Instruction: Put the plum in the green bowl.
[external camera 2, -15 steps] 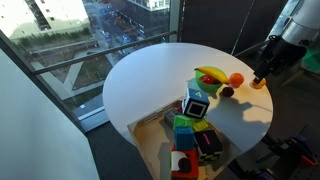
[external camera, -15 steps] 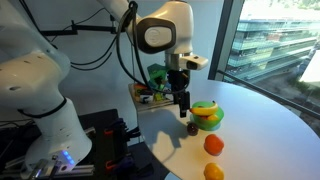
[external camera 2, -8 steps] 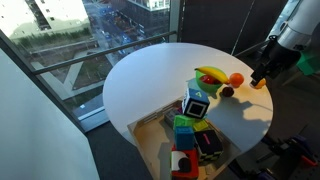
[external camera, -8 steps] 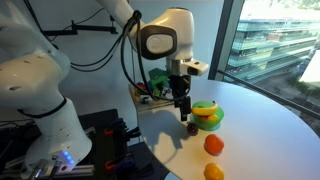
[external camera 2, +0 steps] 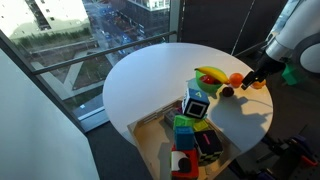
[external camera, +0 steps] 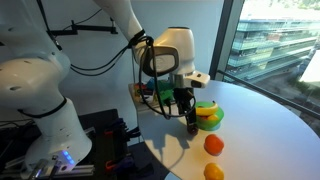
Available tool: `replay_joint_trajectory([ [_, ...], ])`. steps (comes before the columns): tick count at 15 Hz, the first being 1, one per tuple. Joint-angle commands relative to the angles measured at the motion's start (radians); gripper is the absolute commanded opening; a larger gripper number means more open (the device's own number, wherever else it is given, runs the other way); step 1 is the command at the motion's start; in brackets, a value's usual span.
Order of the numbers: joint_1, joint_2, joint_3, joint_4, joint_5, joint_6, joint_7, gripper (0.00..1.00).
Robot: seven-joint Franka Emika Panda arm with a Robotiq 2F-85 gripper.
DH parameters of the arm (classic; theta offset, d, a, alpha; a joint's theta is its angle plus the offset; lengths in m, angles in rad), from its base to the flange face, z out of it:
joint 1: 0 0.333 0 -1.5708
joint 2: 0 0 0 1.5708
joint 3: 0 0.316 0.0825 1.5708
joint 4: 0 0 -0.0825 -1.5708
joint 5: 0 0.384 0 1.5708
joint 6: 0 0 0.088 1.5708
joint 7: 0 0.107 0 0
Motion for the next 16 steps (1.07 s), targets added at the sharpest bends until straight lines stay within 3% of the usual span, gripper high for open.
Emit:
replay_joint_trajectory([
  [1,0.022,0.066,-0.013,0.003,0.025,0.087,-0.071,1.00],
  [8,0.053,0.185,-0.019,0.035,-0.003,0.227,-0.068,1.00],
  [16,0.118,0.280,-0.093,0.077,-0.030,0.340,-0.062,1.00],
])
